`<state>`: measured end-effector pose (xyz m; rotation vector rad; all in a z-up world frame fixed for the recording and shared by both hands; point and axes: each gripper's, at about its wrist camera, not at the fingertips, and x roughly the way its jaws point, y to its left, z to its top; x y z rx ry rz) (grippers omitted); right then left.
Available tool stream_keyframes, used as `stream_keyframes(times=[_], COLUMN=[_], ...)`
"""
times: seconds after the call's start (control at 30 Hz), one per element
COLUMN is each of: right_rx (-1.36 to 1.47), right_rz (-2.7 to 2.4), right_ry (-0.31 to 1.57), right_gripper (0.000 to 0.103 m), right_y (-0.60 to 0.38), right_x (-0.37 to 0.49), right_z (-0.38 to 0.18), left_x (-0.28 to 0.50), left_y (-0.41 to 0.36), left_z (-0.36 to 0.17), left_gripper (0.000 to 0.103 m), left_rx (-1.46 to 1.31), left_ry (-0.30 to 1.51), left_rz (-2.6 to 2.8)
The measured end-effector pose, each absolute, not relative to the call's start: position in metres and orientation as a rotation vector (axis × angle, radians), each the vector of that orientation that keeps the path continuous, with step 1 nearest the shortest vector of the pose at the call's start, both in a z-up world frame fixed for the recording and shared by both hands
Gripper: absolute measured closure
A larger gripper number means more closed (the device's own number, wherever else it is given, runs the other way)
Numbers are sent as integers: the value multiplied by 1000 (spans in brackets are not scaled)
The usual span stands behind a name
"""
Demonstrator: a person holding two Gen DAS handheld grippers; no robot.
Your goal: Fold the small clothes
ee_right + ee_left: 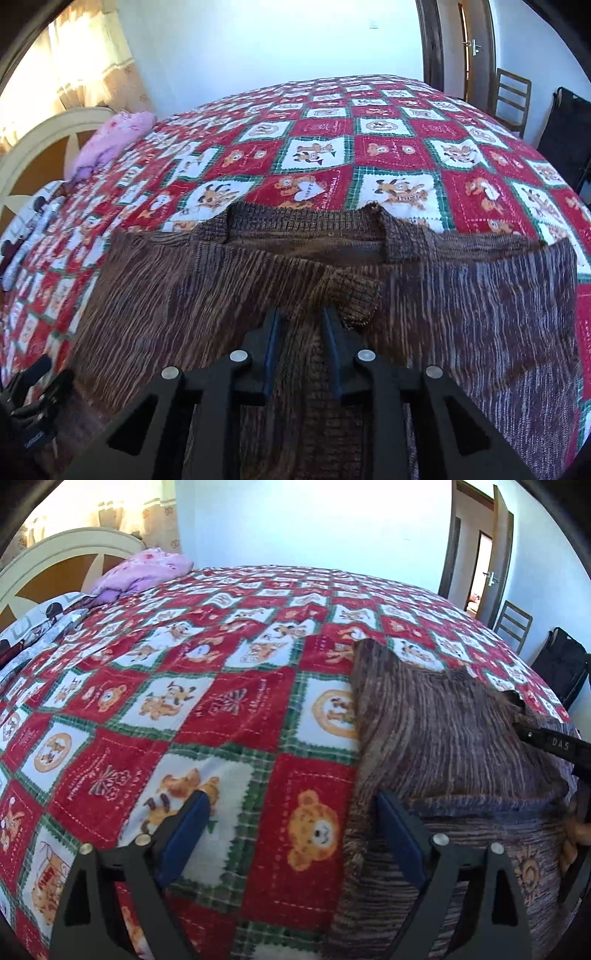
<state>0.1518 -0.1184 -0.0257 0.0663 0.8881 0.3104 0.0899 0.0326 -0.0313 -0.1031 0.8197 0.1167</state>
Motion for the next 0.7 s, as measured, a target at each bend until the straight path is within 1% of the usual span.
stream_keyframes(times=[0.13, 0.23, 0.27, 0.3, 0.4, 0.43, 0.47, 0.6, 0.7], right_rx=[98, 133, 129, 105, 43, 46, 38, -15, 61], right_rz=[328, 293, 283, 271, 309, 319, 309, 213, 192], right_ry=[893, 816, 808, 823, 937, 901, 889, 946, 875], right_gripper=[77, 77, 76, 73, 71, 69, 62, 61, 61], right_y=[-130, -152, -155, -160, -166, -171, -177, -202, -236], right_x=[145, 112, 105, 91, 66, 55, 45, 1, -42], right_z=[-19, 3, 6, 5, -18, -18, -16, -7, 16], left_x=[82, 67, 63, 59, 51, 49, 46, 27, 6], left_y=[35, 37, 37, 38, 35, 33, 32, 29, 35], left_z=[-24, -11, -8, -5, -3, -3, -4, 1, 5], left_gripper=[10, 11, 11, 11, 11, 11, 11, 11, 11], left_rx=[-124, -65, -52, -51, -71, -75, -80, -43, 8], left_ry=[823, 777, 764, 751, 766, 779, 789, 784, 768], left_rz=[100, 79, 64, 41, -42, -56, -70, -116, -173])
